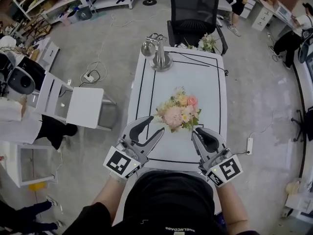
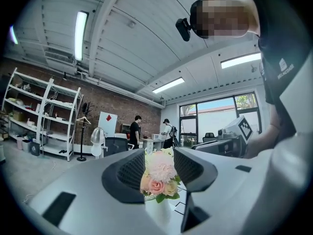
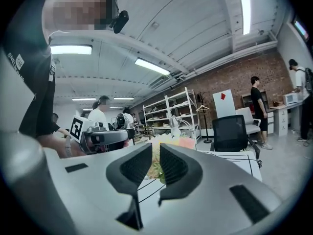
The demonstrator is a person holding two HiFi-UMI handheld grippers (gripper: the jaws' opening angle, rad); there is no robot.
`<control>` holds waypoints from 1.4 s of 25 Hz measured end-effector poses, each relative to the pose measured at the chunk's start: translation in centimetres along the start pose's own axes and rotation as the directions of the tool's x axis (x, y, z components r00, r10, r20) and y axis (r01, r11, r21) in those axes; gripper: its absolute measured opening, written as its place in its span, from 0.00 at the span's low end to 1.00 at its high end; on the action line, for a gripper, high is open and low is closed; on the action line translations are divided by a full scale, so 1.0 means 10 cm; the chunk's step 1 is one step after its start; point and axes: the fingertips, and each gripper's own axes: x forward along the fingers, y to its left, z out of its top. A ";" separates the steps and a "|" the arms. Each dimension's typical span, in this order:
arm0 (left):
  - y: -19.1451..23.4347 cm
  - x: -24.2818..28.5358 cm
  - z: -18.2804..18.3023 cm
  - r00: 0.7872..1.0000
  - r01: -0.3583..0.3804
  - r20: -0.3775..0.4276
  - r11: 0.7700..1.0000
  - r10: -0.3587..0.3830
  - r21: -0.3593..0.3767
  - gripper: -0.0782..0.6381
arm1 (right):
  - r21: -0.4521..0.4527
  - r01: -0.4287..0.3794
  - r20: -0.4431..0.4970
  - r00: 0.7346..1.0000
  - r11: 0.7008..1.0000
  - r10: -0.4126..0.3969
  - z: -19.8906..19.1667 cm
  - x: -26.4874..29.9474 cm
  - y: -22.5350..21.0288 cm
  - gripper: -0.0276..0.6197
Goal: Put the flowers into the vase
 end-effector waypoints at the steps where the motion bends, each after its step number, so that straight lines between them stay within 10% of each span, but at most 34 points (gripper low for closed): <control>1: 0.02 -0.05 0.01 1.000 -0.014 0.004 1.000 0.014 -0.005 0.36 | -0.003 -0.018 0.000 1.000 1.000 0.018 0.00 0.04 0.05 0.13; 12: 0.19 -0.52 0.00 0.990 -0.141 0.005 0.990 0.141 -0.008 0.13 | -0.022 -0.176 0.015 0.984 0.984 0.176 0.08 0.45 0.51 0.13; 35: 0.24 -0.89 -0.11 0.978 -0.206 -0.040 0.977 0.205 -0.044 0.12 | -0.067 -0.321 -0.042 0.947 0.945 0.319 -0.06 0.73 1.10 0.13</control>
